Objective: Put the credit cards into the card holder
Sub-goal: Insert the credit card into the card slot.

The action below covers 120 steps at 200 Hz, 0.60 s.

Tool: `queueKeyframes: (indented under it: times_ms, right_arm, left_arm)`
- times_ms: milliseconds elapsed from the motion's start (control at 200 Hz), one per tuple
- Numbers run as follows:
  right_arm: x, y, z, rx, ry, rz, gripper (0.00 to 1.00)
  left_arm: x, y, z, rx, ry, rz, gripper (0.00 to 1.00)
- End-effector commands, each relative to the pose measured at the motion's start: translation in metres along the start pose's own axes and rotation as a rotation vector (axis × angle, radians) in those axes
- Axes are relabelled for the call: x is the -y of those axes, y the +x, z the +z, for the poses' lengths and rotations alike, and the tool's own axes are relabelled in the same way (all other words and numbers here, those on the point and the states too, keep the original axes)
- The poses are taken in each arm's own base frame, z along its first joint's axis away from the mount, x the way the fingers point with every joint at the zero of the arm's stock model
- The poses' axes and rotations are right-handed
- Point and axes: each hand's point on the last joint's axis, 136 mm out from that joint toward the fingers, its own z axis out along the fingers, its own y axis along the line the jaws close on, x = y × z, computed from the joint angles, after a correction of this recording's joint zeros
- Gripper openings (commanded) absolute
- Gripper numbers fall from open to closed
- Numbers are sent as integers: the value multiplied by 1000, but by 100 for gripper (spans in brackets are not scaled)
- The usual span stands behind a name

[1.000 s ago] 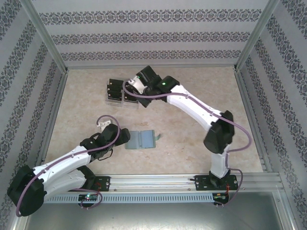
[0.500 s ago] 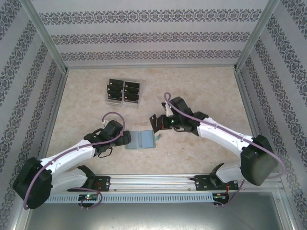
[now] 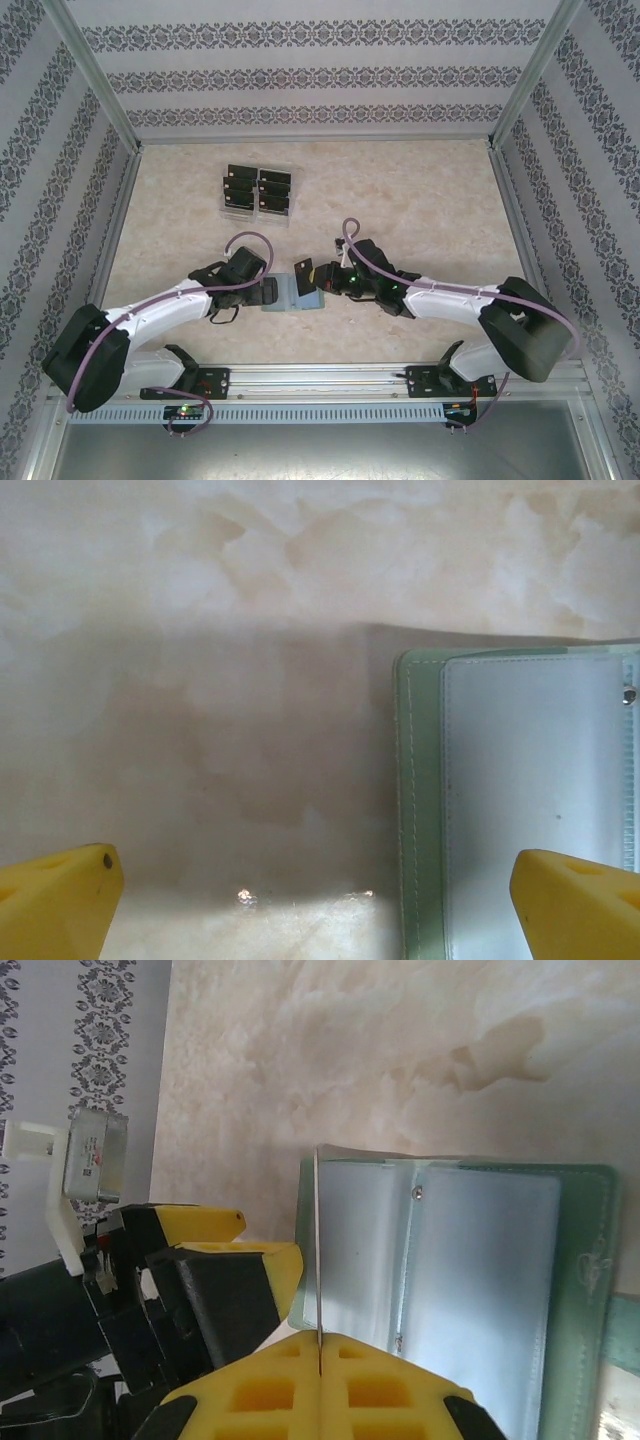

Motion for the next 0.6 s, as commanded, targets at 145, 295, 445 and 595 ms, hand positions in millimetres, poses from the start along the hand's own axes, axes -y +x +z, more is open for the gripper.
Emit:
queueKeyframes:
  times_ms: [145, 295, 445, 595]
  right_arm:
    - [-7, -1, 7, 62, -91, -3, 0]
    - [1, 3, 11, 81, -101, -4, 0]
    - [8, 7, 17, 93, -117, 2, 0]
    - [13, 12, 24, 95, -139, 12, 0]
  left_arm:
    - [-20, 6, 1, -52, -113, 39, 100]
    - [-25, 13, 6, -77, -137, 33, 100]
    - [-30, 18, 9, -91, -155, 26, 100]
    - [-32, 20, 9, -94, -161, 15, 100]
